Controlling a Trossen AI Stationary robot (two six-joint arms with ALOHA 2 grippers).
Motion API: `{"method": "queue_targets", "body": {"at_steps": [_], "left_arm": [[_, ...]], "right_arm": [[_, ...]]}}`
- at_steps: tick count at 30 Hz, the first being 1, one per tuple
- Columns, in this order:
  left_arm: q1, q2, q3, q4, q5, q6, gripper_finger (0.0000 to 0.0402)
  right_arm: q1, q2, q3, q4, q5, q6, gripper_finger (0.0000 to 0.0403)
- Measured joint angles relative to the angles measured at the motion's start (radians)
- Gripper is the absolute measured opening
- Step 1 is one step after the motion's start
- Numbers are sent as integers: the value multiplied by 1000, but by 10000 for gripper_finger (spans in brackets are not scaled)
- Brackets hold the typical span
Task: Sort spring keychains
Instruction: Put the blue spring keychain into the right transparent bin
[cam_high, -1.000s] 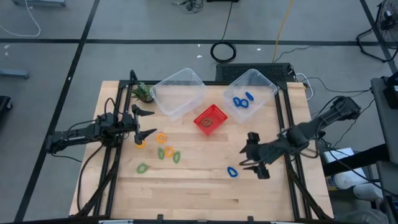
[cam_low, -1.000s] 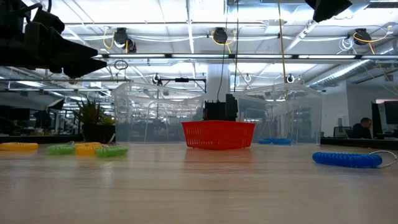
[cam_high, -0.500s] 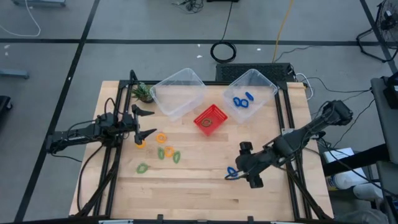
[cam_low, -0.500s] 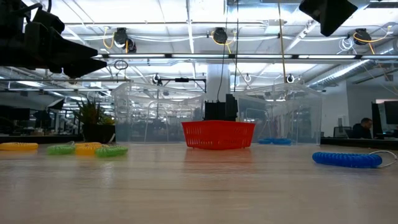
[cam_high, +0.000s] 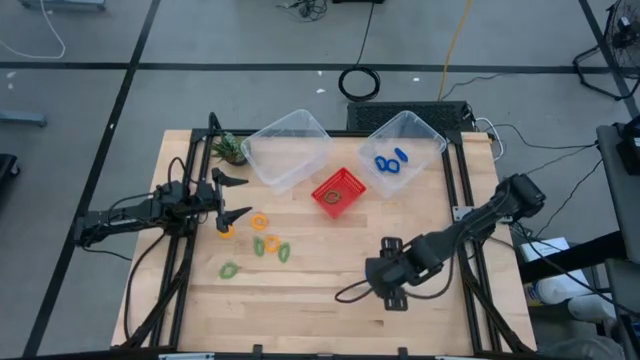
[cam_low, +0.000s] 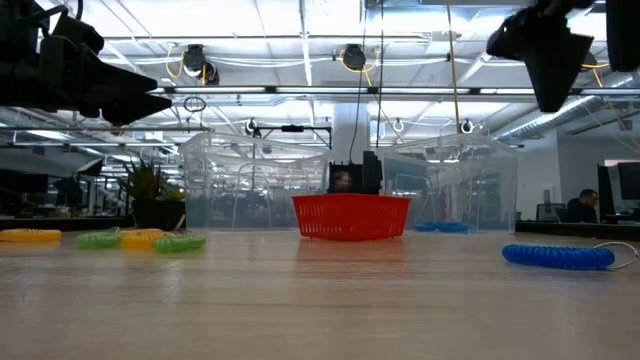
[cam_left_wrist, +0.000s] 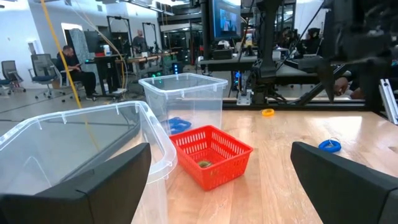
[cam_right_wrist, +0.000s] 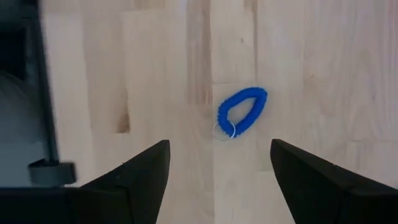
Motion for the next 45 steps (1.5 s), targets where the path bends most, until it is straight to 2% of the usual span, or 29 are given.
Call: {"method": "queue_targets", "body": {"at_steps": [24,41,45], "left_arm": [[0,0,0,0,0,0,395],[0,0,0,2,0,0,395],[0,0,0,1,0,0,395]], "right_arm": [[6,262,0,99,37,-17,263],[6,340,1,129,71,13,262],[6,341,1,132,83,44,243]]}}
